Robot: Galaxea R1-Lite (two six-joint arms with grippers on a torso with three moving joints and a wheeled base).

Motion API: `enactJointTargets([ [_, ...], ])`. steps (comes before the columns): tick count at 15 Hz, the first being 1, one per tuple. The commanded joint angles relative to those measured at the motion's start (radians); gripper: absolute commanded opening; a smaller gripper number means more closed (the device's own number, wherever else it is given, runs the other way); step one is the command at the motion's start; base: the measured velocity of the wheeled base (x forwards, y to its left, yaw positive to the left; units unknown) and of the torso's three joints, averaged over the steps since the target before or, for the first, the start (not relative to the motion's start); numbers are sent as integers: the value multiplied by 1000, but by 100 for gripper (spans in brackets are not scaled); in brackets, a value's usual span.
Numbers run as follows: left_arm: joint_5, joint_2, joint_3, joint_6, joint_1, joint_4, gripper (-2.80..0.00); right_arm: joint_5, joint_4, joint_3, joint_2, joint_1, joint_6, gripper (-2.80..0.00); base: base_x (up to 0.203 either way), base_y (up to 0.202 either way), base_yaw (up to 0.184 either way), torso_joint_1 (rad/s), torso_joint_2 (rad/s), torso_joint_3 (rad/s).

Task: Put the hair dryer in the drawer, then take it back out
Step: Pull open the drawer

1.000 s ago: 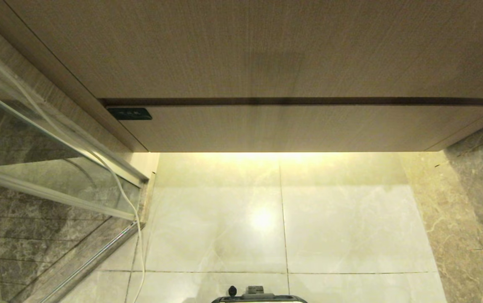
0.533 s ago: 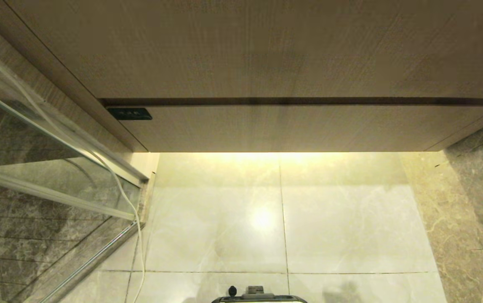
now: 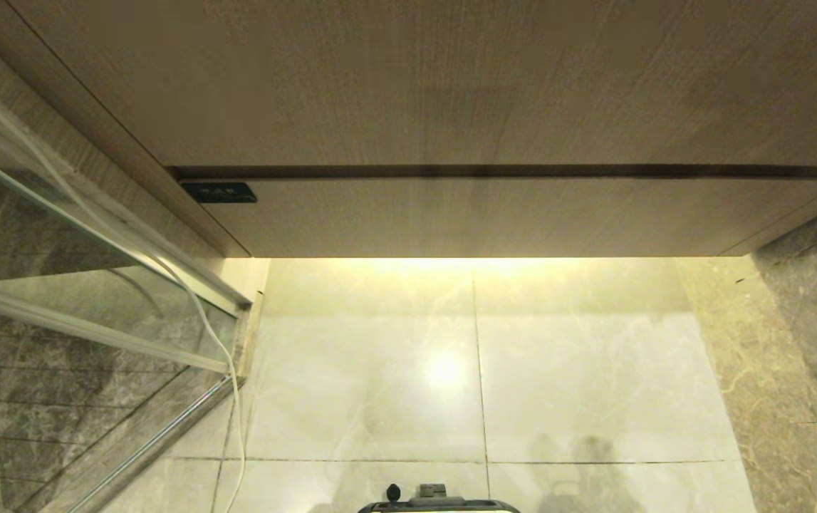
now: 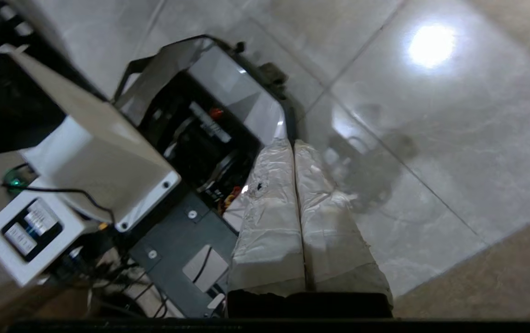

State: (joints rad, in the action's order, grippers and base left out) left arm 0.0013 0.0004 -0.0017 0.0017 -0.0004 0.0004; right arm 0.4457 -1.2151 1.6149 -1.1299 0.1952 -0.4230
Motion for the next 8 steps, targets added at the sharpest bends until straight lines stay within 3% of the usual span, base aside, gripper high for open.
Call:
enactJointTargets([
  [1,0,0,0,0,0,0,-280,76,6,-41,-64,10,-28,-280,0,0,0,0,0,0],
  [4,0,0,0,0,-1,0,-280,165,64,-79,-107,9,-80,-280,0,0,0,0,0,0],
  [8,0,0,0,0,0,0,-280,158,255,-124,-157,9,-132,-280,0,0,0,0,0,0],
])
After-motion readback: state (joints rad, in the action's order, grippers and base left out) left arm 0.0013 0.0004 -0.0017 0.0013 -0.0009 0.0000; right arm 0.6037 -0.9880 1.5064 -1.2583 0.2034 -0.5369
